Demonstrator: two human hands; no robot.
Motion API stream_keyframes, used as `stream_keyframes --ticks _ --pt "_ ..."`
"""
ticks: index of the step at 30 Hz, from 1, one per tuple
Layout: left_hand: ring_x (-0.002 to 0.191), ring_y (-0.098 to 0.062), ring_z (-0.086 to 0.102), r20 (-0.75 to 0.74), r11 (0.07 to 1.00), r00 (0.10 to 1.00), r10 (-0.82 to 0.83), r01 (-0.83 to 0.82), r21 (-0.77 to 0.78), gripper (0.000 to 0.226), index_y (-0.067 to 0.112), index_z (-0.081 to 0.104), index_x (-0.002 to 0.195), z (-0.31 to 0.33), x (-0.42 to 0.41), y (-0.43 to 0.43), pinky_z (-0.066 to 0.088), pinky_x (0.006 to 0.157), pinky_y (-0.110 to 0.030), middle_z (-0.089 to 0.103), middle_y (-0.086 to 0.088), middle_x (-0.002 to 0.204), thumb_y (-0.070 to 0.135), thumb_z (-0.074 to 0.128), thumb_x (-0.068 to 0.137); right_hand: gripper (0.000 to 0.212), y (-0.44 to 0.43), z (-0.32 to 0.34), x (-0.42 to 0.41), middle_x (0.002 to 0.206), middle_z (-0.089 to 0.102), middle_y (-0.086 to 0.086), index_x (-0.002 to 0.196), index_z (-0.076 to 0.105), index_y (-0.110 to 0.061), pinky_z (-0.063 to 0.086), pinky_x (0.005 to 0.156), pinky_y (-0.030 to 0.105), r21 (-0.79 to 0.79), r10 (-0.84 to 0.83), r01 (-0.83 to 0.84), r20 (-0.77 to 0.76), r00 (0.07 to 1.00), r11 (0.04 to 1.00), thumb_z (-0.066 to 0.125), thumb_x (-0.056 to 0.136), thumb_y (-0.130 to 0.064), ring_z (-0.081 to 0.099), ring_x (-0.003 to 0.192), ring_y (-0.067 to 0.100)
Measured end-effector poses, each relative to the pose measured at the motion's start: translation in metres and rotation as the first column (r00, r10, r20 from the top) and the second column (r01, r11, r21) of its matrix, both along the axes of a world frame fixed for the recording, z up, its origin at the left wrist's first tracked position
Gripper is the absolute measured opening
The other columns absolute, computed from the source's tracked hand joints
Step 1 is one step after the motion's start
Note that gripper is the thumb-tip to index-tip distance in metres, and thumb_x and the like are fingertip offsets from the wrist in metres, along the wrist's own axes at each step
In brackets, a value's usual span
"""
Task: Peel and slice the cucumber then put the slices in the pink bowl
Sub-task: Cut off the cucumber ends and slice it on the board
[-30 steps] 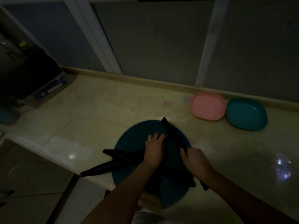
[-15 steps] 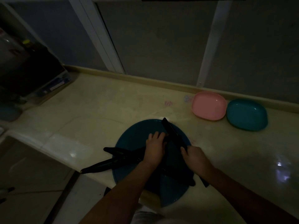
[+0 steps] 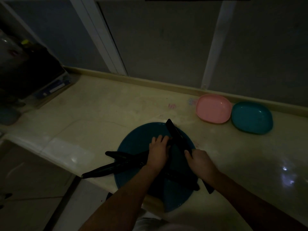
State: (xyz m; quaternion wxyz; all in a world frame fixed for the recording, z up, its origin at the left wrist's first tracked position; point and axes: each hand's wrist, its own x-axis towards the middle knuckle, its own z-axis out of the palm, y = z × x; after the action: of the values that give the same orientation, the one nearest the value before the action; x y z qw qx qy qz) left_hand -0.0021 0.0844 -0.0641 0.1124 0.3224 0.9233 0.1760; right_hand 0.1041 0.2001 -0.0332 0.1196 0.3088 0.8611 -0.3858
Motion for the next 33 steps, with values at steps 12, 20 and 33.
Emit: stream_keyframes --ticks 12,20,33 --pt "0.104 -0.025 0.043 -0.003 1.0 1.0 -0.002 0.002 0.013 0.031 0.018 0.052 0.126 -0.004 -0.002 0.0 0.035 0.082 -0.034 0.053 -0.007 0.117 0.018 0.047 0.095 0.046 -0.003 -0.011 -0.01 0.054 0.039 -0.001 0.056 0.035 -0.015 0.027 0.04 0.018 -0.042 0.006 -0.006 -0.012 1.0 0.999 0.038 0.101 -0.024 0.035 0.046 0.006" --pt "0.106 -0.027 0.042 0.009 1.0 1.0 -0.001 0.001 0.017 0.03 0.016 0.051 0.125 -0.003 -0.002 0.0 0.035 0.083 -0.036 0.052 -0.008 0.118 0.018 0.047 0.095 0.045 0.0 -0.014 -0.009 0.055 0.039 -0.002 0.057 0.034 -0.016 0.027 0.04 0.018 -0.001 0.023 -0.023 -0.003 1.0 1.0 0.037 0.101 -0.025 0.036 0.046 0.006" --pt "0.106 -0.025 0.042 0.014 1.0 1.0 0.008 -0.008 0.022 0.027 0.015 0.052 0.121 0.0 -0.001 0.0 0.034 0.084 -0.035 0.052 -0.007 0.117 0.019 0.047 0.096 0.045 0.001 -0.01 -0.003 0.055 0.042 0.0 0.056 0.038 -0.013 0.03 0.041 0.018 -0.049 -0.027 0.025 -0.044 0.999 0.998 0.039 0.1 -0.027 0.038 0.047 0.008"
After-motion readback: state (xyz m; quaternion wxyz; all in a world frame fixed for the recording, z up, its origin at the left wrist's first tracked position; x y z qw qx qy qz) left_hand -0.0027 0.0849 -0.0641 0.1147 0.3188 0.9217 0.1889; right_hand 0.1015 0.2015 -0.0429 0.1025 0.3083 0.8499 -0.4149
